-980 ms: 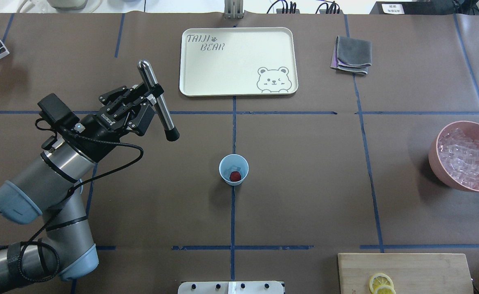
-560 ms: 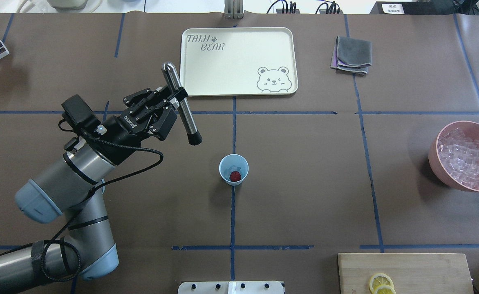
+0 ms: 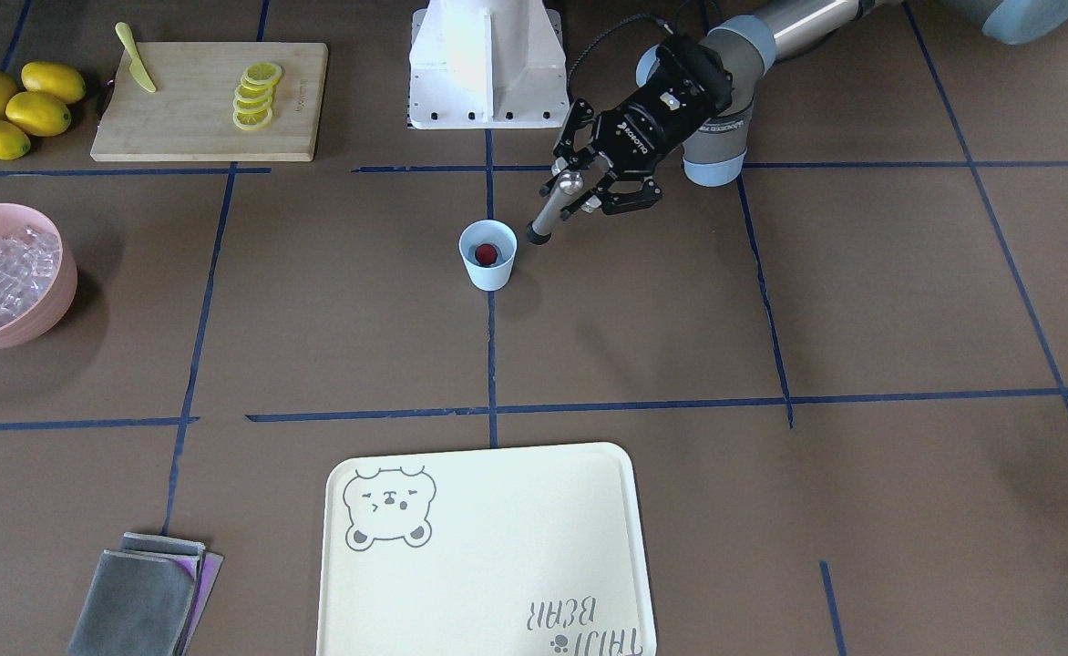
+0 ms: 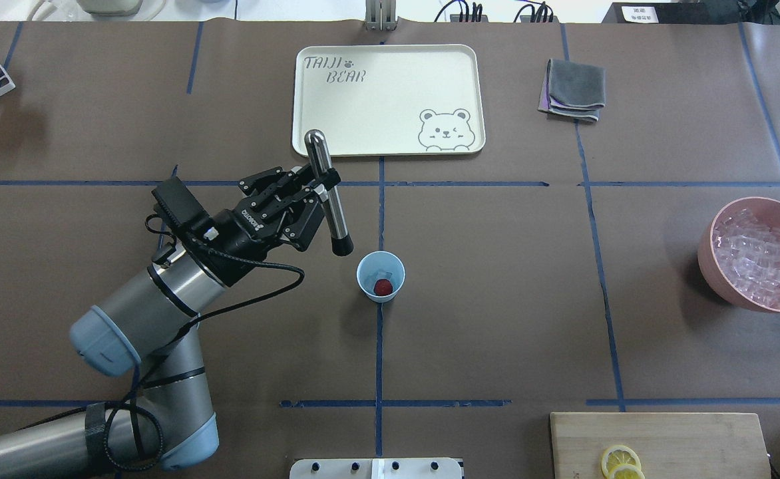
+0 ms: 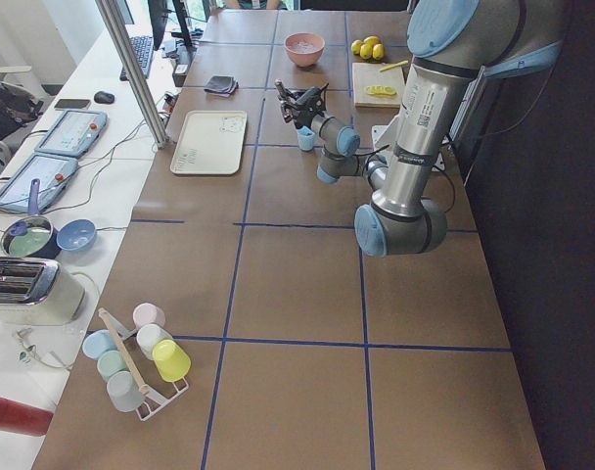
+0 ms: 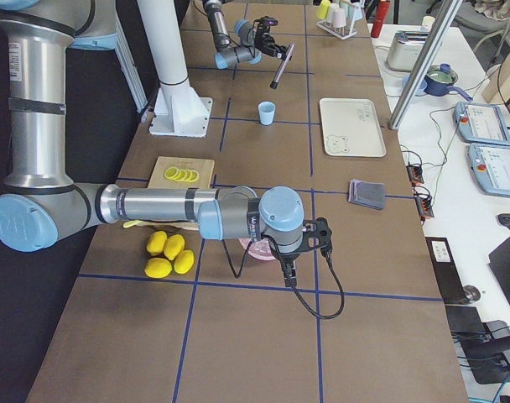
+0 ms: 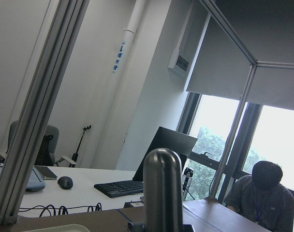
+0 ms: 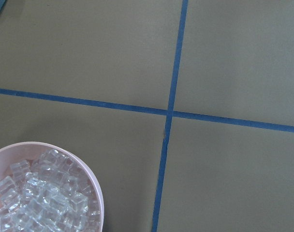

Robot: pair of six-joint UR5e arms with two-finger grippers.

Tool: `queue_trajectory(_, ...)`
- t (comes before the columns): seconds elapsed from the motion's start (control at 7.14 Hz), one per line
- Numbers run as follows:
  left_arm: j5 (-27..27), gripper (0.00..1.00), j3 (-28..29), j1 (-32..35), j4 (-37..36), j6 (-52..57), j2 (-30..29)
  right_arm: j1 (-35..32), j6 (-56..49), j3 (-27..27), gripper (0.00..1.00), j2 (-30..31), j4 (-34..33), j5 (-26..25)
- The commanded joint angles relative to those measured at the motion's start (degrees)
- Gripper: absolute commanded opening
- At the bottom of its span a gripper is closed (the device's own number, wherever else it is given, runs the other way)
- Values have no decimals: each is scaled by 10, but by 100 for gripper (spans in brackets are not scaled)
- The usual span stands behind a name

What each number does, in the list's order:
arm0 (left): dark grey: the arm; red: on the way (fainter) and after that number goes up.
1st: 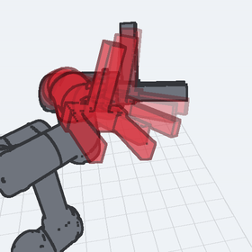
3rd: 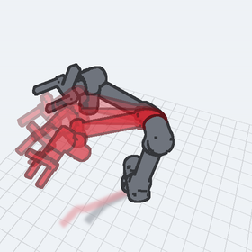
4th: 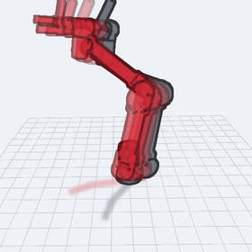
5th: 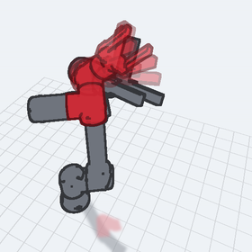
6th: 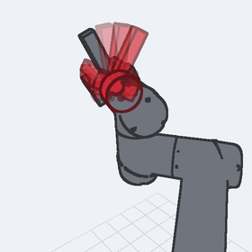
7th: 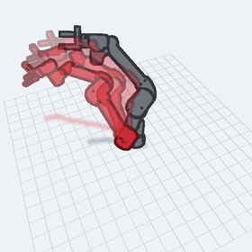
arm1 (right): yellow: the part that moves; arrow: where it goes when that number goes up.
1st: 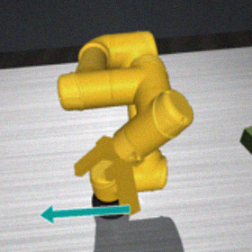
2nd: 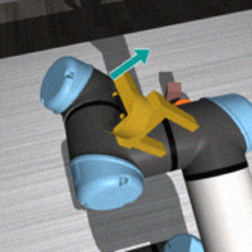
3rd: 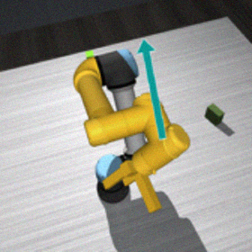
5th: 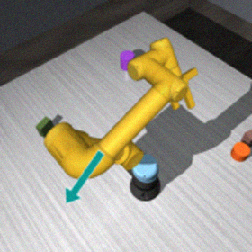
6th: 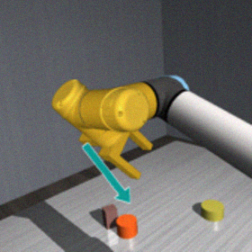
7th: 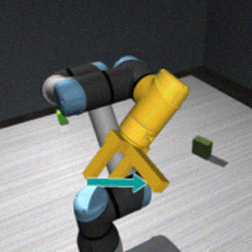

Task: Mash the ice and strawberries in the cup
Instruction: 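Carry the metal rod with the left gripper toward the light-blue cup, then lower the rod into the cup and press down on the contents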

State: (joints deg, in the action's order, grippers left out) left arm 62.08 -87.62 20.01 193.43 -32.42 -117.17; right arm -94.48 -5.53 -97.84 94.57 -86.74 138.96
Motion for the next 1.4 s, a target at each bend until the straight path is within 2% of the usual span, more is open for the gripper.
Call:
queue_trajectory(0.0,-16,0,9,-23,-2,10,-14,0,0,1,99,0,-1,0)
queue_trajectory(0.42,-25,0,59,-23,0,10,-44,0,0,4,99,-1,-1,0)
queue_trajectory(1.26,-40,0,94,-32,4,10,-61,0,0,7,99,-1,-2,0)
